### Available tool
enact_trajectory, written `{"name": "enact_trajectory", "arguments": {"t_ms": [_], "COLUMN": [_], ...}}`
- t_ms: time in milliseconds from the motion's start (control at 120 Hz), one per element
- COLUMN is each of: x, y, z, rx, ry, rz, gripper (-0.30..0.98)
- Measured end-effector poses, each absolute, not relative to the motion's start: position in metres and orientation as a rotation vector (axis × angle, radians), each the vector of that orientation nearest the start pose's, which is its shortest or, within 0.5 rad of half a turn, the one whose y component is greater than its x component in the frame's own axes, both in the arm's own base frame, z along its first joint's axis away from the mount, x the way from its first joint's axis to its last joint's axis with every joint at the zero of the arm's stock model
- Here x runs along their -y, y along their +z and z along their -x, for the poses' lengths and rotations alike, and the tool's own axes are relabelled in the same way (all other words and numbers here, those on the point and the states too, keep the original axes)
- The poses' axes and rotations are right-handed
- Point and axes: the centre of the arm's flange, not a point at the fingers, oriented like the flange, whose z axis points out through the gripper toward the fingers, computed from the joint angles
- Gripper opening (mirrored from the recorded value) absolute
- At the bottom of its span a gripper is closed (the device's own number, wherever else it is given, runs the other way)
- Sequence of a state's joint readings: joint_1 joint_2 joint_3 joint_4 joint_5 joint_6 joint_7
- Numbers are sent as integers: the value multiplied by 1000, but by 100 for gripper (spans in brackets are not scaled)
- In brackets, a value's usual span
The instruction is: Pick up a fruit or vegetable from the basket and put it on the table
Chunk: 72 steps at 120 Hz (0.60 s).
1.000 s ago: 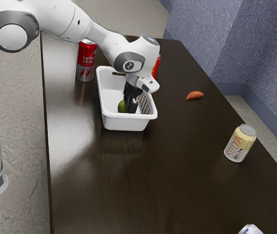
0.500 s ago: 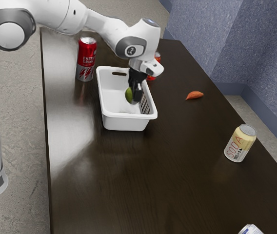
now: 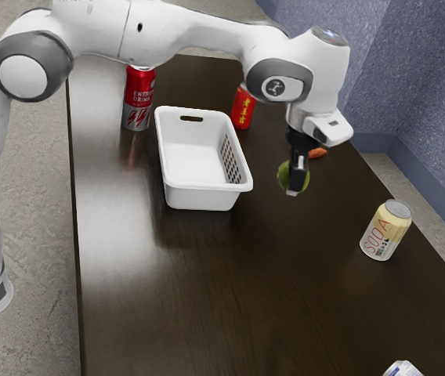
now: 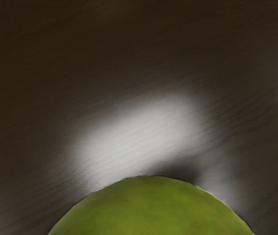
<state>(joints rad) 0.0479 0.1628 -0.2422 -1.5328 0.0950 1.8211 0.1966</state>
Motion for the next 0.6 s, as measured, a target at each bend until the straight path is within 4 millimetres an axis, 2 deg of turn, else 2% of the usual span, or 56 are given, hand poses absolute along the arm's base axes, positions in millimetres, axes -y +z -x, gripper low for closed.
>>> {"name": "enact_trajectory", "arguments": {"t_ms": [92, 183, 225, 267, 308, 367, 442, 600], "x": [96, 108, 112, 113, 114, 115, 116, 115], "y": [559, 511, 493, 483, 479, 476, 476, 476], "z": [-637, -670, -677, -681, -682, -683, -683, -682], "rx": [-580, -598, -601, -597, -591, -582, -571, -544], "ry": [-184, -108, -74, -54, -45, -39, -37, -34], "rz": [3039, 3068, 3074, 3077, 3077, 3077, 3079, 3083], "gripper": [36, 35, 35, 34, 35, 47, 56, 64]}}
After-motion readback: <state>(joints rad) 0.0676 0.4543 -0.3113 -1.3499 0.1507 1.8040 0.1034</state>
